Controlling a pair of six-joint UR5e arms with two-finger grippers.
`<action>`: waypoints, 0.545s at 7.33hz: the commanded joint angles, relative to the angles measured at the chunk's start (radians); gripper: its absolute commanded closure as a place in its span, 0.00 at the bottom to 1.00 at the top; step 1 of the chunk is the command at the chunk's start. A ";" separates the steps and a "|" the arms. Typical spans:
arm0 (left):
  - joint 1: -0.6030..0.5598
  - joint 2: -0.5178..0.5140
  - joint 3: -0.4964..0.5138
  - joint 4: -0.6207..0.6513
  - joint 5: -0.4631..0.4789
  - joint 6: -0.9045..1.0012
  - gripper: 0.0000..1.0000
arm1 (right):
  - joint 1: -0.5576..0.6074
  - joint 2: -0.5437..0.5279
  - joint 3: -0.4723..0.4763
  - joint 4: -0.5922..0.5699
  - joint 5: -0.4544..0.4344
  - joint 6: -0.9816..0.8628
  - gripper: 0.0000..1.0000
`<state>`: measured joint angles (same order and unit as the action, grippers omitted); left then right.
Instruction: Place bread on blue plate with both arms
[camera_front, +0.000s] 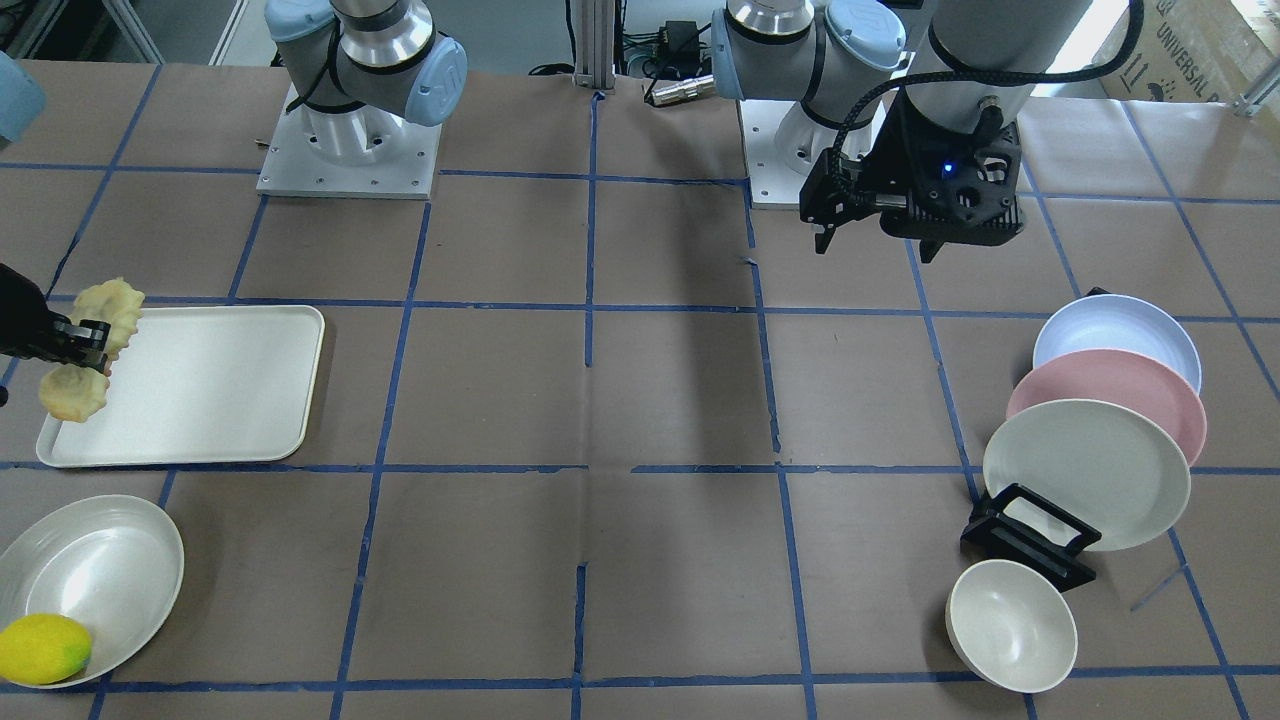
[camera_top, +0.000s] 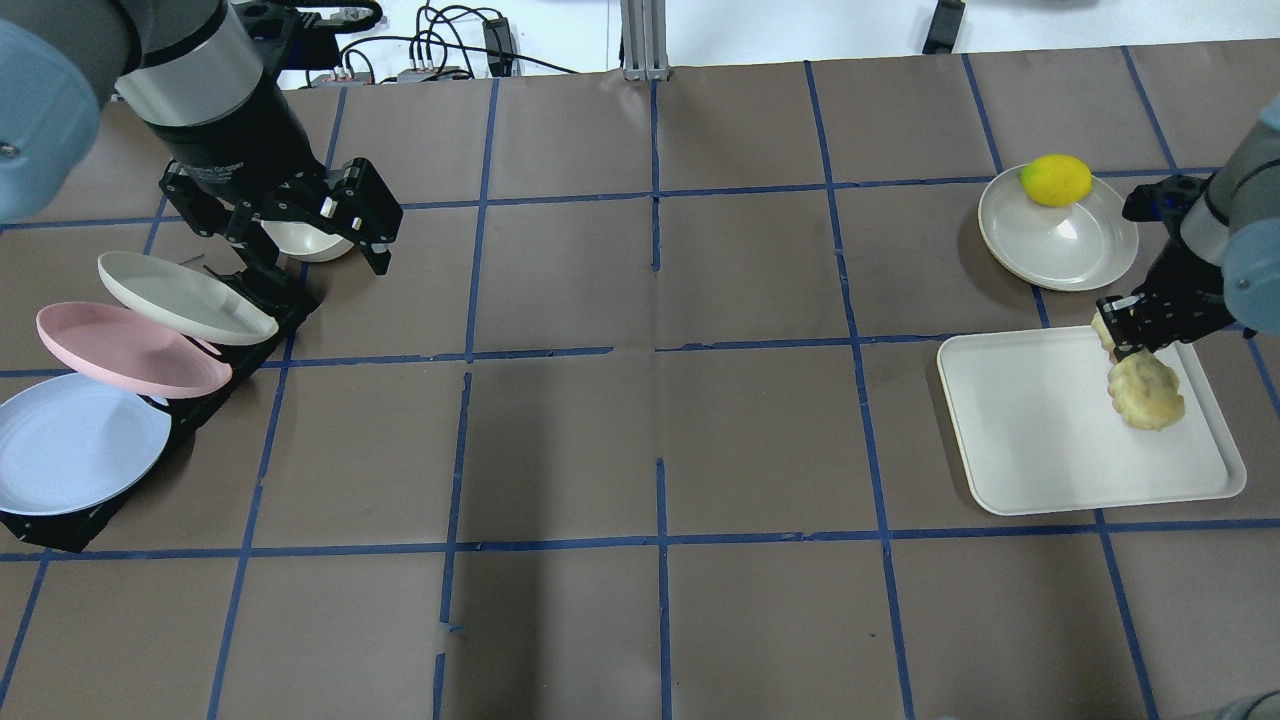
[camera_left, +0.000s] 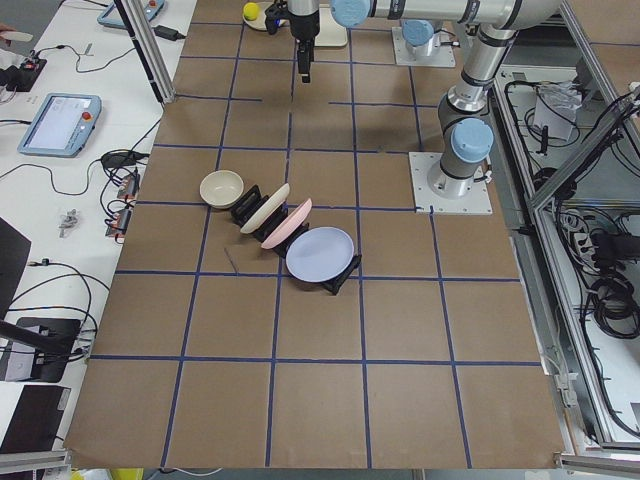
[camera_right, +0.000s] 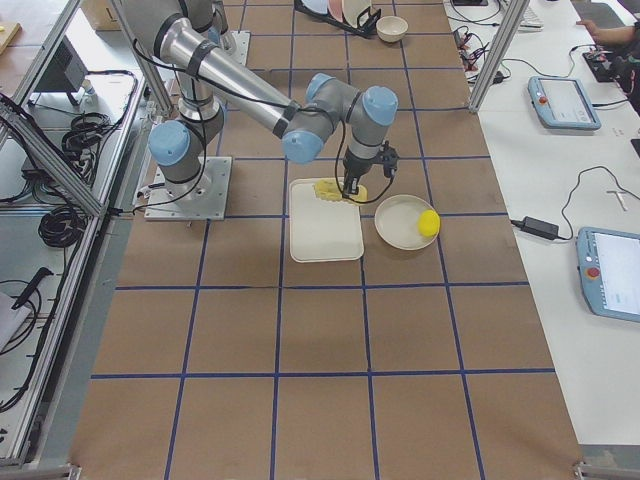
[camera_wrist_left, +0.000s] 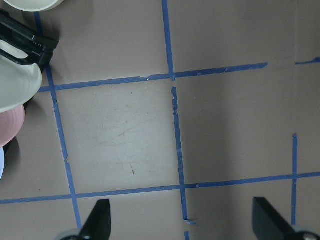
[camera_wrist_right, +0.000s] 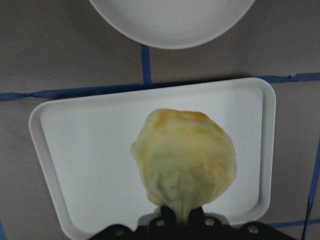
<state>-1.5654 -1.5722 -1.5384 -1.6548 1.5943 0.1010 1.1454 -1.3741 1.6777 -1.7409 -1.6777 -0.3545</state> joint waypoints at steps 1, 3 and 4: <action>0.001 0.012 -0.020 -0.011 0.003 0.000 0.00 | 0.190 0.000 -0.204 0.196 0.022 0.256 0.90; 0.036 0.021 -0.009 -0.060 0.044 0.009 0.00 | 0.351 0.007 -0.237 0.207 0.026 0.457 0.90; 0.066 0.027 -0.011 -0.083 0.050 0.111 0.00 | 0.373 0.010 -0.234 0.205 0.030 0.482 0.90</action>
<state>-1.5309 -1.5520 -1.5513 -1.7073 1.6282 0.1354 1.4628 -1.3681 1.4494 -1.5403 -1.6526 0.0601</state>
